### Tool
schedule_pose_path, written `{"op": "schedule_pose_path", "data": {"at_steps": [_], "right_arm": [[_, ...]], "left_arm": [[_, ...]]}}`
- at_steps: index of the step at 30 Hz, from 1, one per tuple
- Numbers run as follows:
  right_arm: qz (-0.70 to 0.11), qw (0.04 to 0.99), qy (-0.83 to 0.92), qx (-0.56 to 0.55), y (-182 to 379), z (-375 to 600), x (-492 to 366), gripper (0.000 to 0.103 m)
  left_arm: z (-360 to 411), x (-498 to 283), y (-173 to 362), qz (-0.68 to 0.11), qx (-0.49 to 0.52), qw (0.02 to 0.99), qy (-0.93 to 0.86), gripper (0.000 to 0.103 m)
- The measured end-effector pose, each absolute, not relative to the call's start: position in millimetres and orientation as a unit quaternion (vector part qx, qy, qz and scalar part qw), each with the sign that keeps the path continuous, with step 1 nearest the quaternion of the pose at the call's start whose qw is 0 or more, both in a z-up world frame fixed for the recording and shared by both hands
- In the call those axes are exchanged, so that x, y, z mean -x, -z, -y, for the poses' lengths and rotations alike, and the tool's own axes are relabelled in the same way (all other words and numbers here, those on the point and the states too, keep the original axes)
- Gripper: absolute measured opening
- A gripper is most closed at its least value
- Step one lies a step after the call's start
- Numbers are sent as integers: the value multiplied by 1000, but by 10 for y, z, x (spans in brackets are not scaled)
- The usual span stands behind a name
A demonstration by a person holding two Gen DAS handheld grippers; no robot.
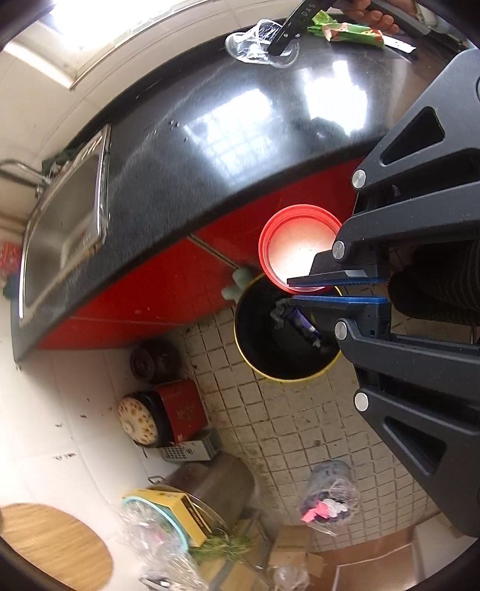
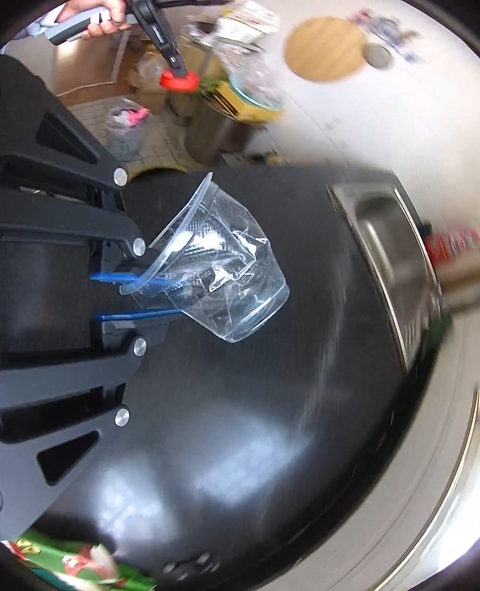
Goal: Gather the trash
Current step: 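Carry the red cap and clear cup in both grippers over the bin, then open both grippers to drop the cap and cup into the bin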
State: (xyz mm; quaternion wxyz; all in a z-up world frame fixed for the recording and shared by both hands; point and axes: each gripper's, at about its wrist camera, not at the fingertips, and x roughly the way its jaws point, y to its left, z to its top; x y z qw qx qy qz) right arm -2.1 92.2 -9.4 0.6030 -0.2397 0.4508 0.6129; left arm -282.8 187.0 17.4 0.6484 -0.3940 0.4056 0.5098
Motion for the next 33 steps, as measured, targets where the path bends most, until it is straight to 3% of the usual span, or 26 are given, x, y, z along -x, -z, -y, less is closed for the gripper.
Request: {"op": "schedule_pose_path", "data": {"at_steps": [12, 33], "right_arm": [[-395, 504, -690, 337, 208, -1612, 1508, 12], [-407, 453, -693, 386, 594, -1914, 2021, 12]], "left_arm": [[-2041, 3221, 208, -414, 427, 615, -518, 3], [-1986, 3456, 512, -425, 459, 583, -519, 3]]}}
